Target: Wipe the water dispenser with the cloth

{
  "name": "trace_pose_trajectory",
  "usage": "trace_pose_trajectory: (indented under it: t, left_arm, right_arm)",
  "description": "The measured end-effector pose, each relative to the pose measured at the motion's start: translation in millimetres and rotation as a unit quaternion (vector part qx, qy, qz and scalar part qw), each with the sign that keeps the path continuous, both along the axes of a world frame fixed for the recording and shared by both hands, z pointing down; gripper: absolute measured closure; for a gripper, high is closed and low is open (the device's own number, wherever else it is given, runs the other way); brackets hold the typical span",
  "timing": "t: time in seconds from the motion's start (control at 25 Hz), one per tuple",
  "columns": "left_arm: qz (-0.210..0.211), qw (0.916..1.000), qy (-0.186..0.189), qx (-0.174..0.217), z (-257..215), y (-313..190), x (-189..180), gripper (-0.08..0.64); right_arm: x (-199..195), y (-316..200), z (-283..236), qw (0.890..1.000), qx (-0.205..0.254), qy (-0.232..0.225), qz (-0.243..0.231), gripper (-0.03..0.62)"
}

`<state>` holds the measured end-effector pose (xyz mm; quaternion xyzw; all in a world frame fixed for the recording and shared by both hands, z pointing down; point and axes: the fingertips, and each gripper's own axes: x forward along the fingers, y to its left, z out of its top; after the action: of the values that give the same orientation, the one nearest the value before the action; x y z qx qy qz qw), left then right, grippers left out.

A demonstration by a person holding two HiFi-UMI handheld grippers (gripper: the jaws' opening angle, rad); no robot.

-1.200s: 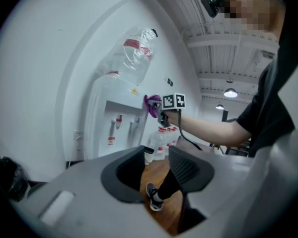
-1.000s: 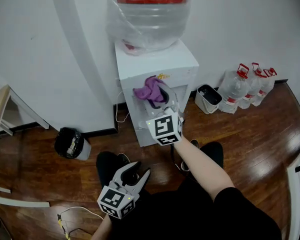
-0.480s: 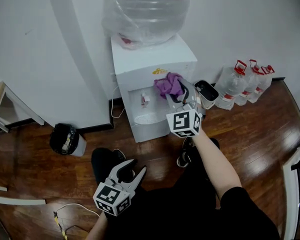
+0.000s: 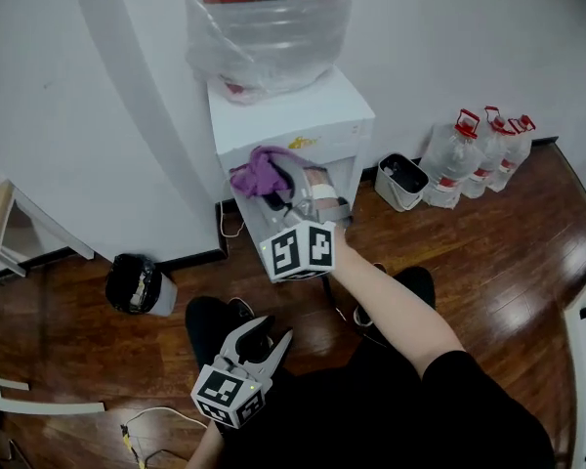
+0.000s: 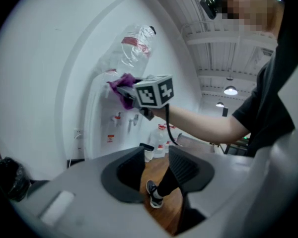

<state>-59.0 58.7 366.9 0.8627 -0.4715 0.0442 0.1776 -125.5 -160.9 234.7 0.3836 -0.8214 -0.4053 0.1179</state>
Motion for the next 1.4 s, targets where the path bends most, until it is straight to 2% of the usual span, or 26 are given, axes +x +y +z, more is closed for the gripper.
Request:
trace_pose_trajectory:
  t: [0.08,0.12,0.2,0.28,0.36,0.52,0.6,0.68,0.8,0.88,0.96,1.08,1.16,1.2,1.24,1.28,1.32,1.4]
  left_arm:
    - [-0.013,0.9999,-0.001,-0.005,-4.7,2.1,-3.8,0.387]
    - [-0.018,0.9998,-0.001,-0.008,-5.6,3.6,-5.6,0.387]
    - [-0.026,0.9996,-0.002,-0.012,-4.9,6.5,-10.1,0.387]
    - [-0.027,0.9996,-0.002,-0.011,-1.4,8.2,-15.1,0.387]
    - [-0.024,0.9996,0.0,-0.018,1.4,7.4,-16.5,0.387]
    - [-0.006,0.9997,0.002,-0.025,3.7,-2.4,-7.3,0.387]
    - [0.008,0.9998,0.004,-0.015,7.5,-6.5,2.2,0.387]
    - [0.015,0.9998,0.003,-0.011,5.4,-9.3,11.8,0.387]
    - [0.017,0.9996,-0.004,-0.023,5.2,-8.8,19.8,0.387]
    - [0.018,0.9991,-0.01,-0.037,12.5,-7.4,19.4,0.387]
    - [0.011,0.9986,-0.014,-0.05,17.7,-7.3,15.6,0.387]
    - [-0.003,0.998,-0.013,-0.062,26.2,-11.3,6.9,0.387]
    - [-0.01,0.9973,-0.012,-0.072,31.1,-16.7,1.3,0.387]
    - [-0.01,0.9971,-0.011,-0.075,32.8,-19.3,-0.4,0.387]
    - [-0.008,0.997,-0.01,-0.076,33.6,-22.0,-1.1,0.387]
    - [-0.005,0.9971,-0.009,-0.075,33.4,-24.3,-0.9,0.387]
    - [-0.001,0.9973,-0.007,-0.073,32.7,-25.9,0.1,0.387]
    - [0.009,0.9977,-0.003,-0.068,30.1,-27.0,3.5,0.387]
  right_arm:
    - [-52.1,27.9,6.3,0.997,0.038,0.059,-0.043,0.407]
    - [-63.1,33.5,10.5,0.995,0.045,0.074,-0.052,0.407]
    - [-53.3,28.4,10.1,0.997,0.027,0.057,-0.049,0.407]
    - [-10.4,7.2,0.5,1.0,-0.003,0.0,-0.026,0.407]
    - [52.1,-23.2,-14.5,0.998,-0.01,-0.065,0.009,0.407]
    - [178.8,-82.2,-39.0,0.978,-0.059,-0.177,0.092,0.407]
    - [203.6,-93.5,-34.9,0.969,-0.095,-0.215,0.08,0.407]
    - [206.5,-99.3,-1.0,0.962,-0.136,-0.229,0.056,0.407]
    - [198.9,-106.1,93.8,0.956,-0.2,-0.201,0.071,0.407]
    - [193.3,-110.0,167.2,0.946,-0.252,-0.179,0.1,0.407]
    - [192.4,-110.7,243.0,0.928,-0.313,-0.142,0.142,0.407]
    - [197.6,-106.5,350.0,0.894,-0.4,-0.049,0.195,0.407]
    - [199.3,-104.2,386.2,0.88,-0.428,-0.017,0.207,0.407]
    - [200.4,-104.9,386.9,0.879,-0.428,-0.011,0.21,0.407]
    - [201.8,-107.5,374.8,0.885,-0.415,-0.011,0.21,0.407]
    - [203.2,-111.2,350.6,0.897,-0.389,-0.011,0.21,0.407]
    - [204.7,-114.7,315.8,0.913,-0.35,-0.008,0.209,0.407]
    - [207.5,-115.5,223.4,0.95,-0.231,0.002,0.208,0.407]
